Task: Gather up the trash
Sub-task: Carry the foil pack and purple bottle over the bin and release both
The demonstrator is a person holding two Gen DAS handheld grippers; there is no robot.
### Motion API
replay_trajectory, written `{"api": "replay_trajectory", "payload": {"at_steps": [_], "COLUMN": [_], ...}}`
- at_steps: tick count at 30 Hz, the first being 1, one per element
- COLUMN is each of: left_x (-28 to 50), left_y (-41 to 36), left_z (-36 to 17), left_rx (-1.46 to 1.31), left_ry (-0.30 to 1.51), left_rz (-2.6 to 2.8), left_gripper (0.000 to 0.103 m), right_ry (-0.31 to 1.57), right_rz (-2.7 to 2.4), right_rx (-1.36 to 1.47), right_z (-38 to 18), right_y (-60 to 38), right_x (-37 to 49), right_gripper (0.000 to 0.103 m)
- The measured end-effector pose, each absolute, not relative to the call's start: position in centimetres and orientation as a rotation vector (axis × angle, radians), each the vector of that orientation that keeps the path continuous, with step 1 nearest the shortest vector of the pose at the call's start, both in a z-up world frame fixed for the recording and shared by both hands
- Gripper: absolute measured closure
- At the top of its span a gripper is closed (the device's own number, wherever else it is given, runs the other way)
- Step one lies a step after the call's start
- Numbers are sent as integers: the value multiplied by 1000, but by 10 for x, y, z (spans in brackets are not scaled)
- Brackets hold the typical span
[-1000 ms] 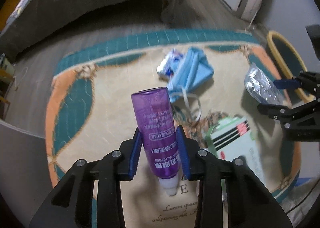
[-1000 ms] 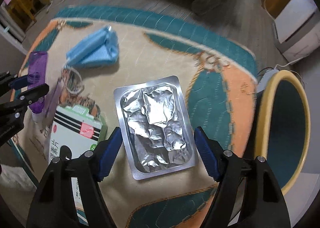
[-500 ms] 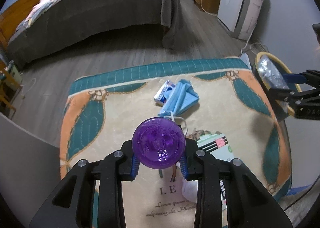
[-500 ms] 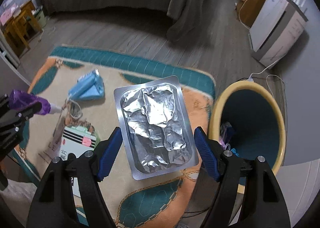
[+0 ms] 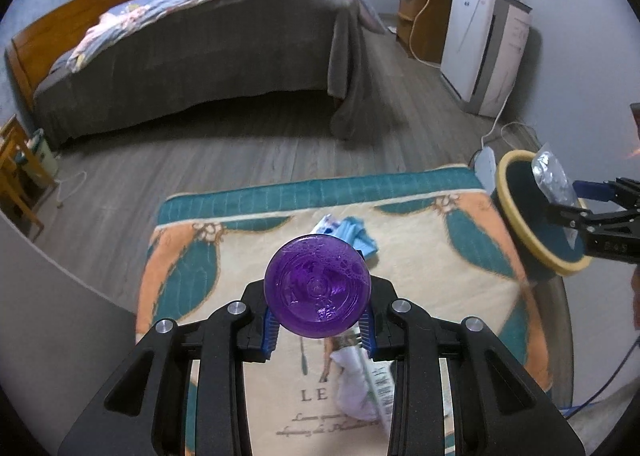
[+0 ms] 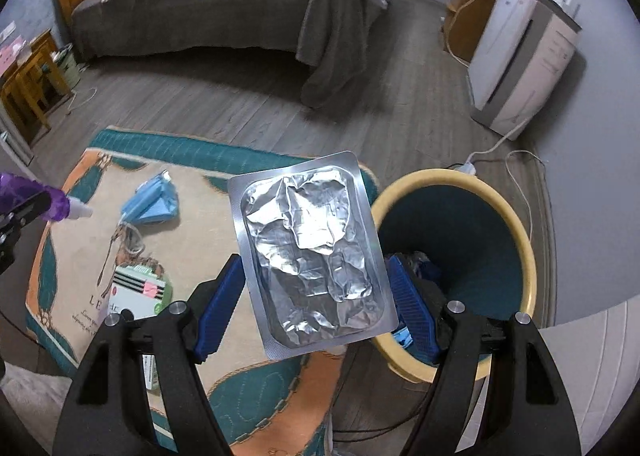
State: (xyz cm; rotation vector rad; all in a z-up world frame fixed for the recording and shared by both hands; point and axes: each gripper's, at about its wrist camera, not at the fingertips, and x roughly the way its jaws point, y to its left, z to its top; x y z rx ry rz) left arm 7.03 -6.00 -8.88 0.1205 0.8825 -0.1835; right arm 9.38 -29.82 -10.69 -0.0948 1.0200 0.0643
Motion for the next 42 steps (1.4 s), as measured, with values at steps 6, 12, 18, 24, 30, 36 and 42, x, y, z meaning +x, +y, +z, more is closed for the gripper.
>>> {"api": "replay_trajectory", "payload": {"at_steps": [6,12,18,24,30,36,42], "left_x": [68,65,68,77,84,99,114], "left_y": [-91,-138,-184,-233,-282,-317,-335], "left_z": [-80,-68,-65,-71,-77,-84,-79], "left_rx": [152,188,186,208,239,274,305], "left_ry": [872,845,851,883,901,913,878], "left_rz": [-221,-310,-403,-498,-608,-661,-671], "left_gripper": [70,70,70,70,70,70,70], "right_ry": [1042,1015,1008,1006,1040,1053,1030], "right_rz": [22,-5,-81,-171,-262,-315,-337], "right_rx": [-26,25,101,180,270,310,297], "right_z": [-110,-107,-108,-112,-129,-139,-135], "right_y": [-321,-344,-382,-429,-471,-489,-491], "right_x": [95,93,97,100,96,93,92], "right_gripper": [31,31,31,31,31,30,30]}}
